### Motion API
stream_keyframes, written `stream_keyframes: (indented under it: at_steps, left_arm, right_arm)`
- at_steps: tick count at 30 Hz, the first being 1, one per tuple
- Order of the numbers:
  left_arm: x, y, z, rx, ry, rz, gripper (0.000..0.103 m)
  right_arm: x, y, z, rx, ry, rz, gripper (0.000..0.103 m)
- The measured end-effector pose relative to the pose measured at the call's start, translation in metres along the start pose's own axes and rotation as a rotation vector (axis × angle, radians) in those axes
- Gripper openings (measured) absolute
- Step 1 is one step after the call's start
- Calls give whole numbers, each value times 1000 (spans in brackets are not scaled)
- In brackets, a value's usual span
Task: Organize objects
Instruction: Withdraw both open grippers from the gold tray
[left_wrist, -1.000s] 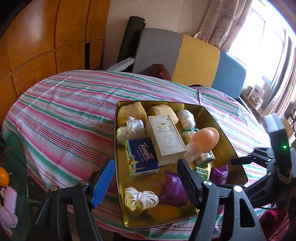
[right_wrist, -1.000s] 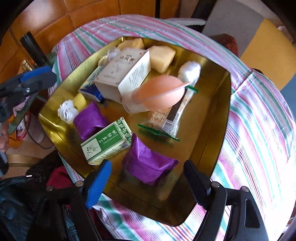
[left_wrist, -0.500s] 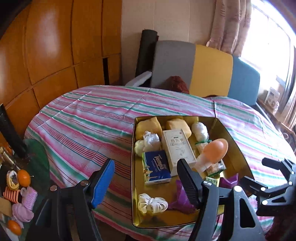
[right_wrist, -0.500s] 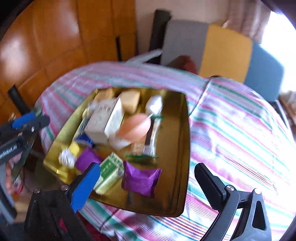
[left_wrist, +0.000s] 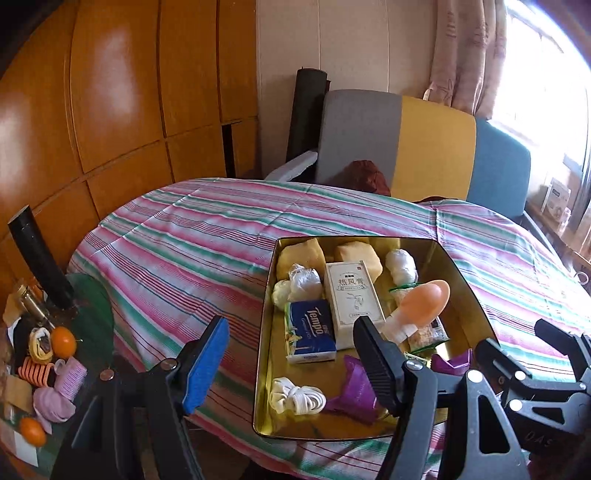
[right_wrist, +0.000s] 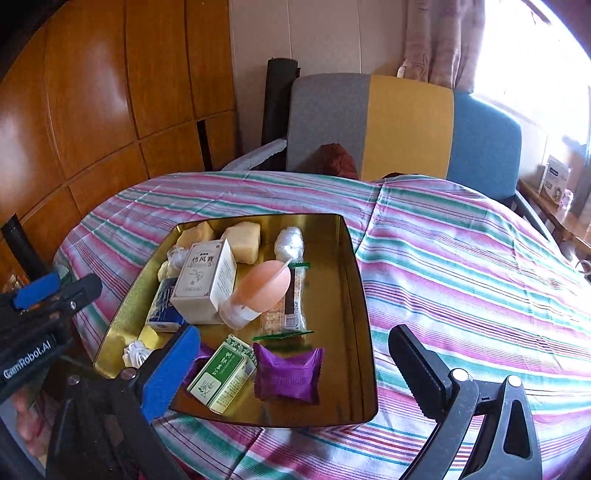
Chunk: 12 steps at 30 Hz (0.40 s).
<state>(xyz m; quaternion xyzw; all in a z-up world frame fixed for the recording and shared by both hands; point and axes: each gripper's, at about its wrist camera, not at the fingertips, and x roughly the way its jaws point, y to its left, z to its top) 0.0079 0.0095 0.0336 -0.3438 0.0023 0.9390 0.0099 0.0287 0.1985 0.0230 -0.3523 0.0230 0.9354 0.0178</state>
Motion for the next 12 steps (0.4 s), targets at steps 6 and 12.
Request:
stream_keyframes:
  at_steps: [6,12]
  left_arm:
    - [-2,-1,-4,-1,-35,-1,63]
    - [-1,-1,-1,1,-32,-12,61]
  right_arm:
    - [2,2,2,-1,0,-4,103]
    - [3,6,3,-8,-1,-1,103]
